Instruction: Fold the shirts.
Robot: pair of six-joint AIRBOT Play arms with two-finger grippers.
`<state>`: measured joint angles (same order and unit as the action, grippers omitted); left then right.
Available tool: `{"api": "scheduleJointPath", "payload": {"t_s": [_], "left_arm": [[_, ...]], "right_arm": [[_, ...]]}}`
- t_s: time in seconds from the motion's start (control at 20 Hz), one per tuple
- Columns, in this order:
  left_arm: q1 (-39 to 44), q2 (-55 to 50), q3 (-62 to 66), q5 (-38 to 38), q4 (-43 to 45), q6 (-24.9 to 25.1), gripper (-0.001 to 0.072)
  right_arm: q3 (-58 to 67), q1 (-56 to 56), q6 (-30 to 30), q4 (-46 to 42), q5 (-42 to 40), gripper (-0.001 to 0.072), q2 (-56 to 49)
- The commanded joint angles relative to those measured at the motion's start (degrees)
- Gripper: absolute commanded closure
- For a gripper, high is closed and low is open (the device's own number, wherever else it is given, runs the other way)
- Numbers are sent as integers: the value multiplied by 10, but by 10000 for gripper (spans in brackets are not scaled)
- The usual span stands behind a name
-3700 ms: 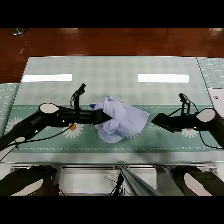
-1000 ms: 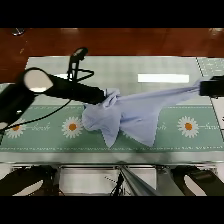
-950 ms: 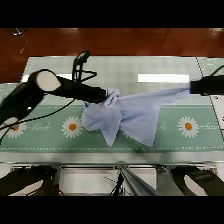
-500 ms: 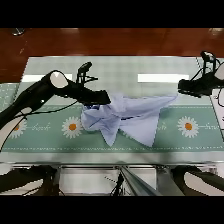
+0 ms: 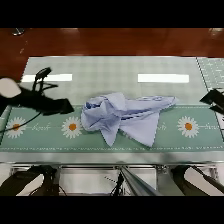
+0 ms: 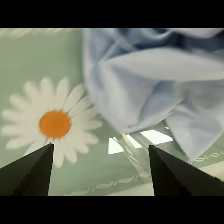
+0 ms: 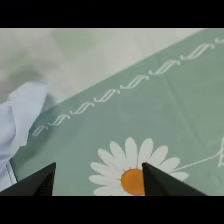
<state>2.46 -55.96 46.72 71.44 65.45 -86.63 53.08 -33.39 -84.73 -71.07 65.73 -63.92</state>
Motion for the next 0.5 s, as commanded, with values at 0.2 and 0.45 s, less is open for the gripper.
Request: {"api": "scheduleJointPath", "payload": {"t_s": [0.2, 0.45], "left_arm": [[-103, 83, -299, -133, -312, 100, 4], [-17, 24, -318, -236, -419, 181, 5]], "right_arm": [[-156, 16, 87, 142, -59, 89, 30], [-156, 62, 87, 151, -68, 89, 30]]}}
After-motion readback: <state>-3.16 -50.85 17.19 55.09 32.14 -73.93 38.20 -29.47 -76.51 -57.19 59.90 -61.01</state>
